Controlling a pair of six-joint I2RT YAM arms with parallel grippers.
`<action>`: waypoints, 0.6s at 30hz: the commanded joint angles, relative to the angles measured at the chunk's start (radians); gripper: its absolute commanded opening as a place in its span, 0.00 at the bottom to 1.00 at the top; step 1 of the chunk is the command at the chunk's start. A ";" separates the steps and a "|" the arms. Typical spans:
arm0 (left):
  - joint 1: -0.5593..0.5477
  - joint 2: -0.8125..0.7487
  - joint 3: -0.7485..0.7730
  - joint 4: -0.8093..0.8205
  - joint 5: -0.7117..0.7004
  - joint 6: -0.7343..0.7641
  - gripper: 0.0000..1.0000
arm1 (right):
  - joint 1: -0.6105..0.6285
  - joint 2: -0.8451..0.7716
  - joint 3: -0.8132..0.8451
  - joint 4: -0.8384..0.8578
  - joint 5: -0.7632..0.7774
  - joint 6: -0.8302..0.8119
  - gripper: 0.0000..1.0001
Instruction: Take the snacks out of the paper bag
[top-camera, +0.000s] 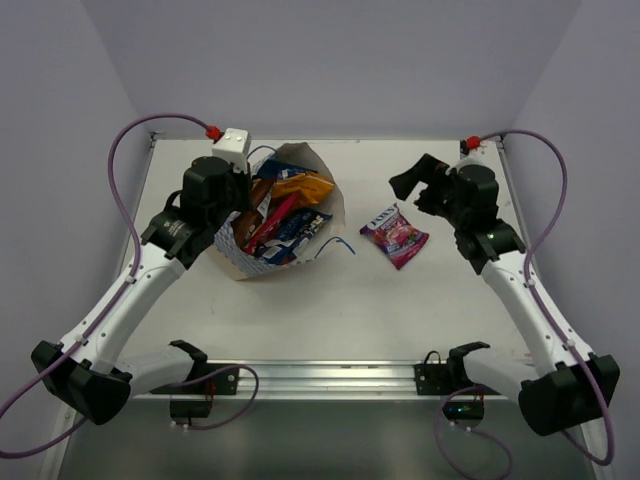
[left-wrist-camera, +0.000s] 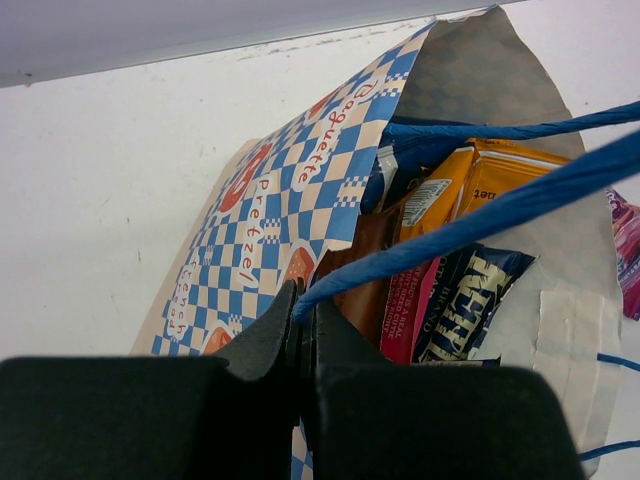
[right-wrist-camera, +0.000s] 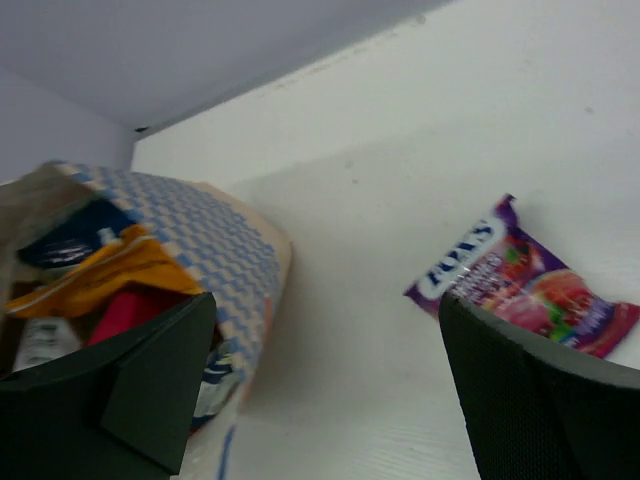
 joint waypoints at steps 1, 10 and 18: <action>-0.008 0.004 0.028 -0.021 0.025 0.017 0.00 | 0.197 -0.049 0.115 -0.113 0.104 -0.031 0.96; -0.010 -0.002 0.045 -0.039 0.029 0.012 0.00 | 0.597 0.147 0.241 -0.032 0.241 0.230 0.92; -0.010 -0.004 0.051 -0.045 0.036 0.009 0.00 | 0.685 0.423 0.428 -0.036 0.264 0.375 0.91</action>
